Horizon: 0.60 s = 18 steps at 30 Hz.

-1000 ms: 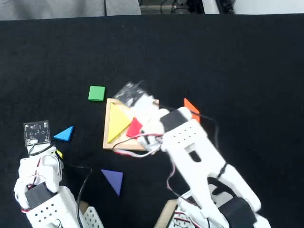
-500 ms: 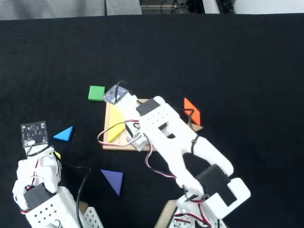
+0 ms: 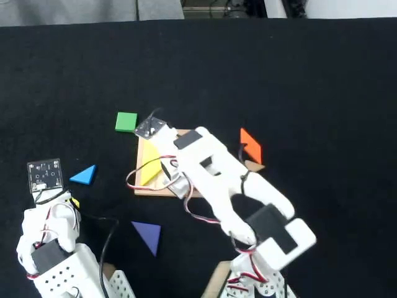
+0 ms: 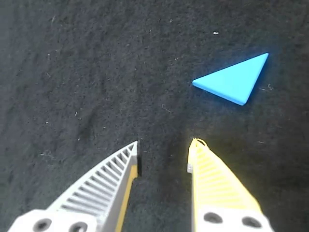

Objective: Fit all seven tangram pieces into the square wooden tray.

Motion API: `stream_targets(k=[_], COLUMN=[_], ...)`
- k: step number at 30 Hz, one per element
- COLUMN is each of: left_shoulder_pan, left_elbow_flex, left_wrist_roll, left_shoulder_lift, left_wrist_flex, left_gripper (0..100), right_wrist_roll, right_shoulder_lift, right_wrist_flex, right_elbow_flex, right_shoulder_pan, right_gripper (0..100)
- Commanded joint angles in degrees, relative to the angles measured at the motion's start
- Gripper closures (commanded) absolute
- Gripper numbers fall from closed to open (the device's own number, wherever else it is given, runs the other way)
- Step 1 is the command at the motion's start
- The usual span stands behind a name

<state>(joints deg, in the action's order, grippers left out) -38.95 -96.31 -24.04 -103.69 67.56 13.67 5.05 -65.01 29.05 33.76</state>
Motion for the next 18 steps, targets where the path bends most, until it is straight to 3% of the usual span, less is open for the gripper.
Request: stream_targets(k=[1, 4, 14, 18], left_shoulder_pan=[-0.04, -0.04, -0.04, -0.04], left_elbow_flex=[-0.48, -0.48, -0.48, -0.48], left_wrist_roll=[-0.09, -0.09, -0.09, -0.09], left_shoulder_lift=[-0.53, -0.53, -0.53, -0.53], left_wrist_flex=[0.09, 0.09, 0.09, 0.00], left_gripper=[82, 82, 82, 82], right_wrist_roll=[-0.44, -0.35, -0.53, -0.53], right_shoulder_lift=[2.51, 4.00, 4.00, 3.91], right_wrist_flex=[0.79, 1.23, 0.53, -3.16], right_elbow_flex=[-5.58, -5.76, -6.02, -9.36], right_shoulder_pan=[0.62, 0.79, 0.62, 0.97], right_gripper=[75.9, 77.5, 98.2, 98.6])
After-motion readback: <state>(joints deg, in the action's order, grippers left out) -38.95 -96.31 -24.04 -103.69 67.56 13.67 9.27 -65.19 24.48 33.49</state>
